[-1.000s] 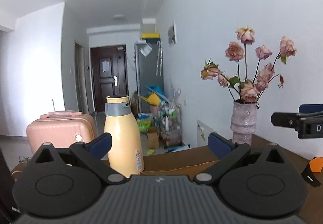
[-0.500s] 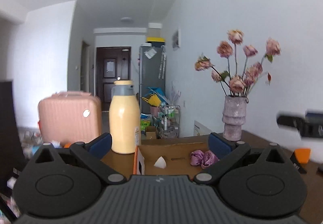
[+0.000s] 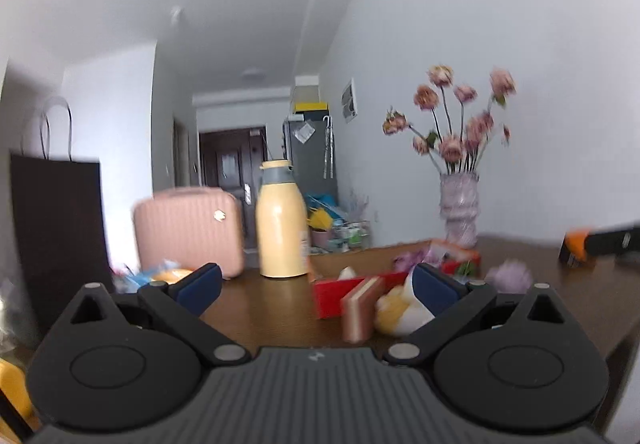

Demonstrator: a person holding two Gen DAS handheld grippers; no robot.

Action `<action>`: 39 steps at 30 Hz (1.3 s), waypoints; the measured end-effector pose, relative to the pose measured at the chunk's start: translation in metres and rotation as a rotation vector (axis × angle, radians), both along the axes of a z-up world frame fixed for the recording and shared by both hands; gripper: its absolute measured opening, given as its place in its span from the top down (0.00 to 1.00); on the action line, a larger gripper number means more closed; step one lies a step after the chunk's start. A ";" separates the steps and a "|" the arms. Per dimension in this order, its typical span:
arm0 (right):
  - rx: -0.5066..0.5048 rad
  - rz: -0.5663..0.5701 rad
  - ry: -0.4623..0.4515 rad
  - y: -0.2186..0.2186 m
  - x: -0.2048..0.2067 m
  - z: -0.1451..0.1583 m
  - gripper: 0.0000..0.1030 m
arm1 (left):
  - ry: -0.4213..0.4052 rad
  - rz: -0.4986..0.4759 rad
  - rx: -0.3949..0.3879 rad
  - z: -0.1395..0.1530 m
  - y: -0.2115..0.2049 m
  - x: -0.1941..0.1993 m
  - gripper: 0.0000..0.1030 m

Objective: Organize soft objects
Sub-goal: 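Move both open tools back toward the remaining soft items, then grasp the pink layered sponge with the left tool while the right tool grasps the blue plush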

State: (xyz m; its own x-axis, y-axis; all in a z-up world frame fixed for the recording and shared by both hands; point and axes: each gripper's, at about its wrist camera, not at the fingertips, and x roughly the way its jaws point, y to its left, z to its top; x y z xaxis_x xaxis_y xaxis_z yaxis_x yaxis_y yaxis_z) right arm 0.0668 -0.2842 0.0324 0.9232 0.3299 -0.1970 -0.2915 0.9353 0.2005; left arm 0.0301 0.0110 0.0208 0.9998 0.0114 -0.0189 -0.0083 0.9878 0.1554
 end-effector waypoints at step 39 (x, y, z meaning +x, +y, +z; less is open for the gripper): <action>-0.241 -0.009 0.289 0.030 0.179 -0.070 0.10 | 0.516 -0.077 -0.127 -0.036 -0.015 0.266 0.15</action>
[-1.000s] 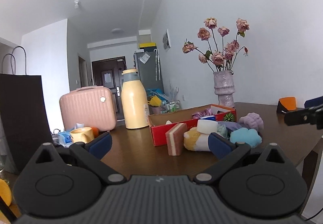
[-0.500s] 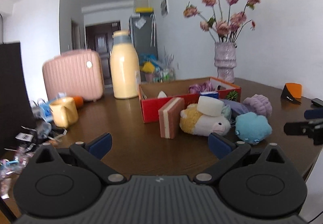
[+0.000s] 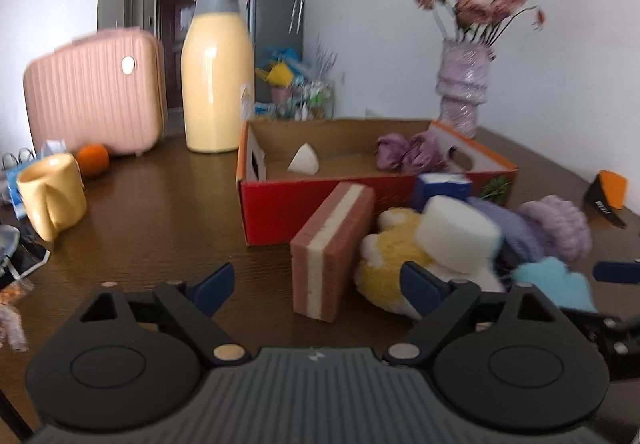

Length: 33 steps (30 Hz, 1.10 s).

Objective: Organize soft objects
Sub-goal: 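Grasp the pink layered sponge with the left tool while the right tool grasps the blue plush, then lift both items over the cardboard box and open both tools to release them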

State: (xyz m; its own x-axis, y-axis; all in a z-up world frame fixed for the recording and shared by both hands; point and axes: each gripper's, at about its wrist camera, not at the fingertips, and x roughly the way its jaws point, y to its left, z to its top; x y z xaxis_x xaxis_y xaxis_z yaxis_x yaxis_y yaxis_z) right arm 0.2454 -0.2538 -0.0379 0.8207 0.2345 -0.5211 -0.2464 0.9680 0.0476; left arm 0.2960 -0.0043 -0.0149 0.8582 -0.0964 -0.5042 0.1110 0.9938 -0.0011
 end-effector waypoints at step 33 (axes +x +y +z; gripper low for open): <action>0.053 0.033 -0.138 0.008 -0.079 0.043 0.64 | -0.203 0.010 -0.140 0.064 0.028 -0.119 0.67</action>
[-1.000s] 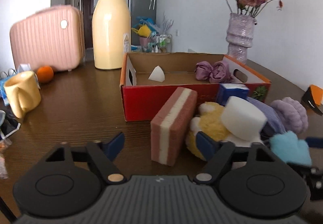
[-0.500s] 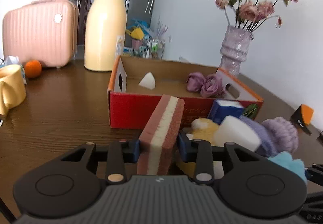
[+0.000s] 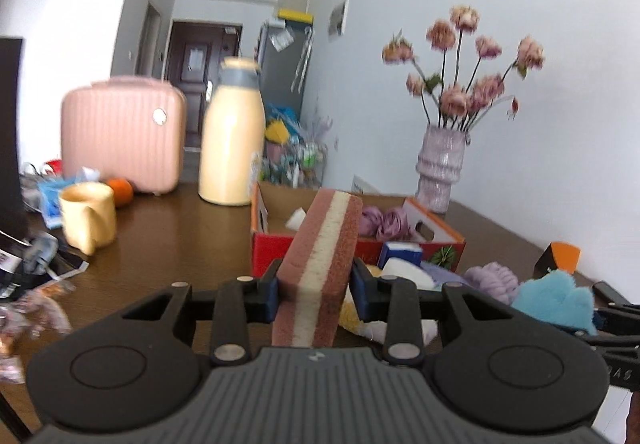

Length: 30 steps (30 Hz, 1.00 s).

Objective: Organize soft objects
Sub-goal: 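Lift both items over the cardboard box and open both tools to release them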

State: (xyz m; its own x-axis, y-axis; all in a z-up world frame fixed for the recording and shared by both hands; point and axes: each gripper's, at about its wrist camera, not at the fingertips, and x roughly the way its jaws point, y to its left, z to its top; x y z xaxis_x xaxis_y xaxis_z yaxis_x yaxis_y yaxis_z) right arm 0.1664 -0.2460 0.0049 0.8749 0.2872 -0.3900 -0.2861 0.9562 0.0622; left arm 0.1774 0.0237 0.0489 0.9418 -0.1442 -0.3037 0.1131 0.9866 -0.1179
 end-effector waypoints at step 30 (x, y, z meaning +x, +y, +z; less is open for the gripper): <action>0.103 0.005 -0.255 -0.004 -0.103 0.040 0.64 | -0.188 0.058 0.023 0.036 0.006 -0.109 0.67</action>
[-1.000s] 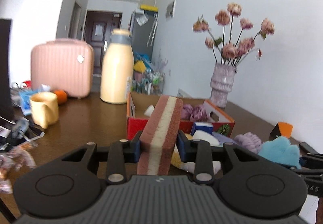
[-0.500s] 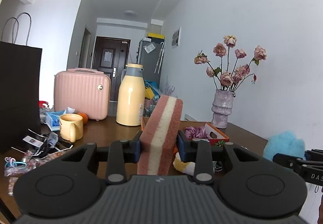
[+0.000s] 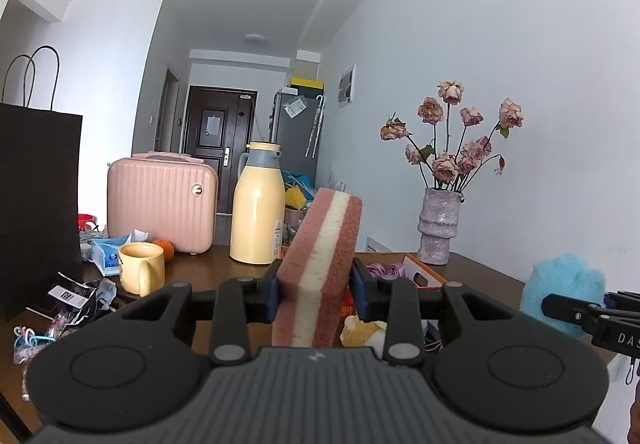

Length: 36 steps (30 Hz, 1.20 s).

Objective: Organize soft objects
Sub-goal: 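Lift both items over the cardboard box and open both tools to release them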

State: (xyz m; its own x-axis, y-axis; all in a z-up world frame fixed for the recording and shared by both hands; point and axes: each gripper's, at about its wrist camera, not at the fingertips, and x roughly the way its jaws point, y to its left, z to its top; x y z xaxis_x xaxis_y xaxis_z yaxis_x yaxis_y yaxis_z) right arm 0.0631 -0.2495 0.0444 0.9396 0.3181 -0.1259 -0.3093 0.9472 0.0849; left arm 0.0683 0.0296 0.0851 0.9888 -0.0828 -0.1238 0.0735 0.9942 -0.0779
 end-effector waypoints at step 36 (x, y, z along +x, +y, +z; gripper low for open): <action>-0.049 0.093 0.104 -0.005 0.338 0.052 0.64 | 0.228 -0.001 0.033 0.021 -0.007 0.342 0.66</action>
State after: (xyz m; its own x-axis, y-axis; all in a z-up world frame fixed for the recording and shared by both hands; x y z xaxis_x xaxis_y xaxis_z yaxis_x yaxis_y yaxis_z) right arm 0.4013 -0.2545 0.0969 0.8874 0.3943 -0.2389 -0.3878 0.9186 0.0758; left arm 0.4103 0.0229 0.1059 0.9347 -0.0763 -0.3472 0.0589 0.9964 -0.0605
